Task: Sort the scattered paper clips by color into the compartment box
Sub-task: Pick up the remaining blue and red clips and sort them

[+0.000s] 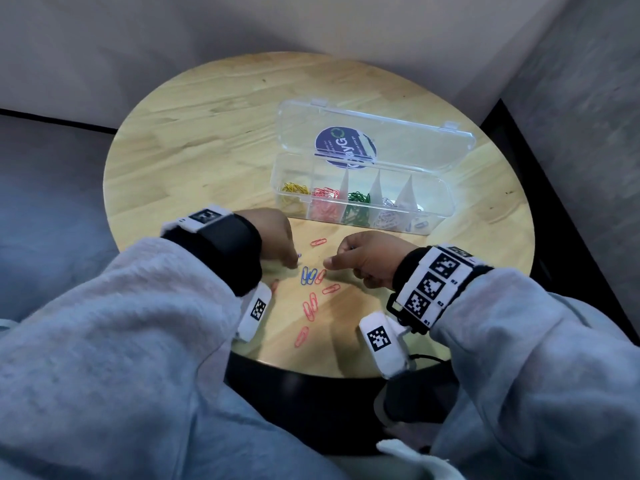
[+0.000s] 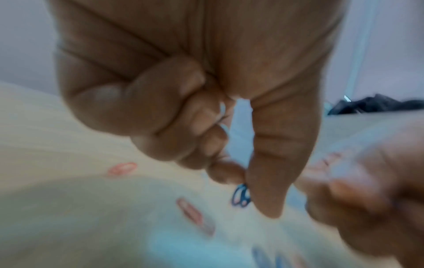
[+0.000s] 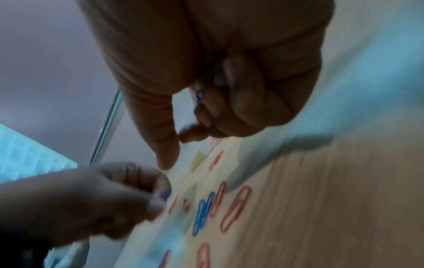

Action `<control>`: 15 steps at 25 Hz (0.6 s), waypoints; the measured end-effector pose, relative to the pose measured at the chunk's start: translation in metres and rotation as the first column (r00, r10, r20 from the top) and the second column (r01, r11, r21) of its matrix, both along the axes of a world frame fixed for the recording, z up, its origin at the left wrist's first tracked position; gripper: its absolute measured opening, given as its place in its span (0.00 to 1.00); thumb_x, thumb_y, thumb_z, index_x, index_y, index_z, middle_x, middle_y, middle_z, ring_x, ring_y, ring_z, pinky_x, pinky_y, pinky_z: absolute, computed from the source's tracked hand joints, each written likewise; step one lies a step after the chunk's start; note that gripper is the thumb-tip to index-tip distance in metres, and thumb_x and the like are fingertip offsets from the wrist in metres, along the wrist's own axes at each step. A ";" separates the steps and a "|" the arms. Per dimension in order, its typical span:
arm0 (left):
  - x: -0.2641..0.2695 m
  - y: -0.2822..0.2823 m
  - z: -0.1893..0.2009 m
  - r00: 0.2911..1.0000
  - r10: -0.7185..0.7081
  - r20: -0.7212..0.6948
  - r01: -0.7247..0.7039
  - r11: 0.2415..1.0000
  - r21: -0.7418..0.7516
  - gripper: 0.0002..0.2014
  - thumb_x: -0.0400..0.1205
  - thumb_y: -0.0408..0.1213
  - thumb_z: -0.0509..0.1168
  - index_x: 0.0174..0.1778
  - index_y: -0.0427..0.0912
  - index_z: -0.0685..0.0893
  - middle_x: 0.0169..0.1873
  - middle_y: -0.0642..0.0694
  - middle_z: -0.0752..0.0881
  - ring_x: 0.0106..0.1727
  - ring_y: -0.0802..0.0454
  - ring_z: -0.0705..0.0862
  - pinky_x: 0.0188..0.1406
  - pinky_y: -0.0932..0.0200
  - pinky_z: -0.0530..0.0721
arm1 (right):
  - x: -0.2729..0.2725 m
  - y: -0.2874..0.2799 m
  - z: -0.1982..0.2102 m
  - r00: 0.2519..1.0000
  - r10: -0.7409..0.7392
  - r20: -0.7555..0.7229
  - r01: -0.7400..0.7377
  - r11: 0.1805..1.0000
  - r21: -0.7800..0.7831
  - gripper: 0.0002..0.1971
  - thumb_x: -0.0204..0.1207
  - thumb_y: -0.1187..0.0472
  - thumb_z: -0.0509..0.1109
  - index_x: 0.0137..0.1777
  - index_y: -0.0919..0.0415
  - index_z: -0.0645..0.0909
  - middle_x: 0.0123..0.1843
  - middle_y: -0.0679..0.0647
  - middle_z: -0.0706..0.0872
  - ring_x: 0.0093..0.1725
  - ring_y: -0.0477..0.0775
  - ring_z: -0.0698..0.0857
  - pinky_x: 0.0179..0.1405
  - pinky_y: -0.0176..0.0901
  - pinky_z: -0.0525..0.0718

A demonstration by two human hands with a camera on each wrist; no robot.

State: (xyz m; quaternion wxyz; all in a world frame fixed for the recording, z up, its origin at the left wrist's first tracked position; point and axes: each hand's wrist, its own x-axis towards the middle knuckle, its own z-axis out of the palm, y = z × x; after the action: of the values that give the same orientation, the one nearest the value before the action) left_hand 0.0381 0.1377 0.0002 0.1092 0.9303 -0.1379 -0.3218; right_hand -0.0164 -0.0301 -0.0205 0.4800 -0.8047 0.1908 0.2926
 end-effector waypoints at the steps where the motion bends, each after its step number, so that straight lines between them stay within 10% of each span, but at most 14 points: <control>1: 0.006 0.006 0.006 0.997 0.070 -0.042 -0.074 0.992 -0.101 0.08 0.72 0.43 0.74 0.40 0.42 0.88 0.28 0.47 0.81 0.30 0.49 0.76 0.35 0.61 0.73 | 0.002 0.006 0.003 0.995 0.097 0.032 -0.092 0.988 -0.126 0.17 0.70 0.55 0.77 0.29 0.55 0.71 0.22 0.50 0.69 0.21 0.48 0.65 0.21 0.37 0.62; 7: 0.023 0.033 0.023 0.877 0.337 -0.342 -0.475 0.717 -0.510 0.11 0.77 0.30 0.68 0.29 0.40 0.78 0.27 0.47 0.75 0.21 0.58 0.67 0.14 0.71 0.62 | 0.010 0.035 0.008 0.920 0.389 0.044 -0.306 0.784 -0.540 0.15 0.68 0.47 0.76 0.32 0.55 0.76 0.35 0.51 0.83 0.39 0.51 0.82 0.38 0.42 0.80; 15: 0.017 0.031 0.025 0.882 0.324 -0.344 -0.465 0.720 -0.516 0.11 0.76 0.30 0.69 0.28 0.41 0.79 0.25 0.49 0.74 0.22 0.58 0.67 0.16 0.71 0.61 | 0.011 0.049 -0.004 0.915 0.401 -0.035 -0.325 0.684 -0.654 0.22 0.66 0.39 0.74 0.29 0.57 0.72 0.31 0.51 0.78 0.40 0.55 0.80 0.32 0.39 0.71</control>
State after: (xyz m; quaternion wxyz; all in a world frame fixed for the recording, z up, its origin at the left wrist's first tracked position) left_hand 0.0552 0.1687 0.0255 0.4710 0.8149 -0.0138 -0.3374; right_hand -0.0052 0.0188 -0.0248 0.1147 -0.9565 0.0898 0.2528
